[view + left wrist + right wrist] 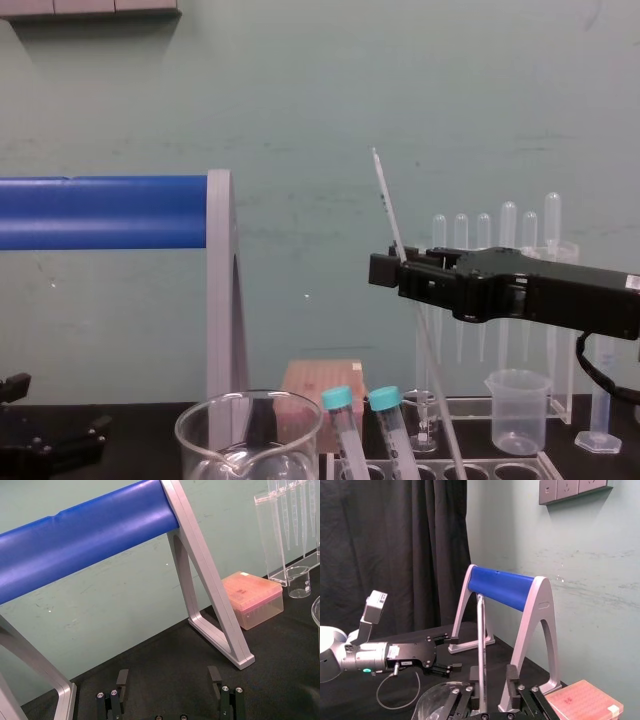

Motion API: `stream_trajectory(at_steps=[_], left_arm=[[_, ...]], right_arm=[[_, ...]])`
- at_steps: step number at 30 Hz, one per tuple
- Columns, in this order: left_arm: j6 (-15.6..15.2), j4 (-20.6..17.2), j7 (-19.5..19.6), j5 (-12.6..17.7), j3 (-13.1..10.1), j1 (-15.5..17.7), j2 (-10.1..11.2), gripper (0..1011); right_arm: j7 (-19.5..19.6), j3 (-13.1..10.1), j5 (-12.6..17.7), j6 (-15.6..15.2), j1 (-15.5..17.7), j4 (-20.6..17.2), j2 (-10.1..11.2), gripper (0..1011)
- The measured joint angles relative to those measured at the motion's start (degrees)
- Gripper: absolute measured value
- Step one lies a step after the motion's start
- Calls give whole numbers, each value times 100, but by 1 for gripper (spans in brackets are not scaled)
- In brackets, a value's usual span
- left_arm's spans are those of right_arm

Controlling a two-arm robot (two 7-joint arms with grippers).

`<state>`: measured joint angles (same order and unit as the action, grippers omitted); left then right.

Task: Hold the thermometer with one hand and immerse one end into the beaker, then reinsert it into the test tube rack.

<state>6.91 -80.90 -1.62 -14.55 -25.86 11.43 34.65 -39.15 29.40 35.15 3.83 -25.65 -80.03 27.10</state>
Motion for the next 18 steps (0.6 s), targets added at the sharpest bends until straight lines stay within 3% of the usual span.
stream_trajectory(at_steps=[14, 18], left_arm=[[0, 0, 0, 0, 0, 0, 0, 1008], [0, 0, 0, 0, 0, 0, 0, 1008]], right_arm=[[0, -7, 12, 1, 7, -9, 5, 802], [1, -7, 15, 0, 9, -10, 5, 890]])
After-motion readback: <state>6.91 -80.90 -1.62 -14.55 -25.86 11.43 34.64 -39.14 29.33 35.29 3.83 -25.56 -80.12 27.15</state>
